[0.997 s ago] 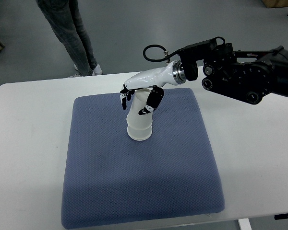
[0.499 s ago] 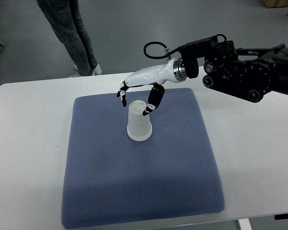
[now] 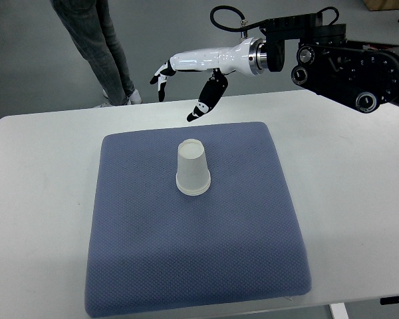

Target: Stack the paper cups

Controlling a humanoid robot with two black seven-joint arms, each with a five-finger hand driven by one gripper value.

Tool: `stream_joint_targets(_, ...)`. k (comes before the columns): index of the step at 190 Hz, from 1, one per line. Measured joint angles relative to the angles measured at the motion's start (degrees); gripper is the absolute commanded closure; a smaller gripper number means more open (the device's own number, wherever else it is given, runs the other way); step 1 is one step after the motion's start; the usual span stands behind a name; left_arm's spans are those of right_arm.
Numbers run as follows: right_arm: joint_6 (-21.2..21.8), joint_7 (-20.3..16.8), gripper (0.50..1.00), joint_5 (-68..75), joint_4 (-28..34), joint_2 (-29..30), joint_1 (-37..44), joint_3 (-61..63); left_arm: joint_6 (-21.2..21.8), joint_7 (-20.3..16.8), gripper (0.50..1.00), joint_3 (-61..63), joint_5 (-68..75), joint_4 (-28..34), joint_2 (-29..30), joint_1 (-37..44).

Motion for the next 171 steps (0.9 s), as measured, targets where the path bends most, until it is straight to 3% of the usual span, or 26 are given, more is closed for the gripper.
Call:
stream_joint_targets(103, -12.2, 0.1, 0.601, 38.5, -14.0, 8.7, -9.1, 19.1, 0.0, 0.0, 0.5, 0.0, 0.0, 0.0, 0.0, 0.0)
stream_joint_targets(171, -17.0, -1.2, 0.601, 59.0, -19.1, 9.5, -13.2, 21.4, 0.0, 0.0, 0.5, 0.0, 0.0, 0.0, 0.0, 0.0)
